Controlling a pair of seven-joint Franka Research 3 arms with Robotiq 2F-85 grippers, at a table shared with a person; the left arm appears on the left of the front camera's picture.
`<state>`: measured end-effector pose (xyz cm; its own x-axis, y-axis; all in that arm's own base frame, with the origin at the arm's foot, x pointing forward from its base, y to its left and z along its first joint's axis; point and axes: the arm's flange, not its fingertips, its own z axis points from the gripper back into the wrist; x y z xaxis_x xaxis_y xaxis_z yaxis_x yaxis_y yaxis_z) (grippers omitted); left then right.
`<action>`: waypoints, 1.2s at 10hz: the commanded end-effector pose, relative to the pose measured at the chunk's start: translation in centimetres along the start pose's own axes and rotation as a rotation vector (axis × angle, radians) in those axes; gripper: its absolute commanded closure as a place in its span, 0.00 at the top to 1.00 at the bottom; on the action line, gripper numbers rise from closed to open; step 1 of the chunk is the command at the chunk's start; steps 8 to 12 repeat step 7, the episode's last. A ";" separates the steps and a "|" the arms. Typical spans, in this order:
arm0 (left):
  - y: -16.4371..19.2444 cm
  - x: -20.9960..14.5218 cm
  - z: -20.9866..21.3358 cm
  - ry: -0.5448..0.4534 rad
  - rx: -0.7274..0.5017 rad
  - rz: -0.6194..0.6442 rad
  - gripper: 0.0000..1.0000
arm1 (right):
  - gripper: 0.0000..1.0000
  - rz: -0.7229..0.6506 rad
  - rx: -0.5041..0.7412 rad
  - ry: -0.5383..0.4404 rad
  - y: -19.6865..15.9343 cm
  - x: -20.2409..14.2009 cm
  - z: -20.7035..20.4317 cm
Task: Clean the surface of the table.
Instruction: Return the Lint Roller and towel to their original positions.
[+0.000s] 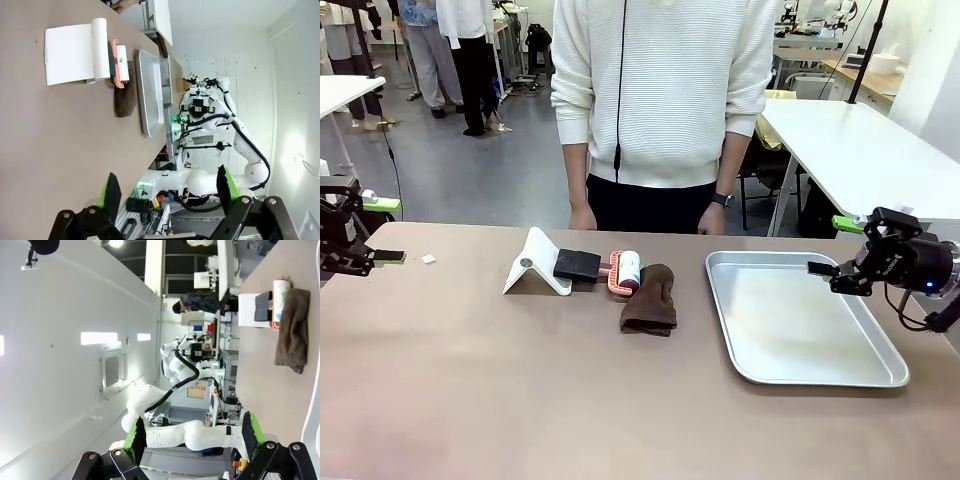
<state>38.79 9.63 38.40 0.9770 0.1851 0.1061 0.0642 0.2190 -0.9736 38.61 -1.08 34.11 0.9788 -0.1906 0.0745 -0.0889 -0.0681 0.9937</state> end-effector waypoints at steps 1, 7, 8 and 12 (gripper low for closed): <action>-0.4 -0.5 -0.2 0.003 0.009 0.015 1.00 | 1.00 0.000 0.004 0.009 0.3 -0.1 -0.2; -0.4 -0.5 -0.2 0.003 0.009 0.015 1.00 | 1.00 0.000 0.004 0.009 0.3 -0.1 -0.2; -0.4 -0.5 -0.2 0.003 0.009 0.015 1.00 | 1.00 0.000 0.004 0.009 0.3 -0.1 -0.2; -0.4 -0.5 -0.2 0.003 0.009 0.015 1.00 | 1.00 0.000 0.004 0.009 0.3 -0.1 -0.2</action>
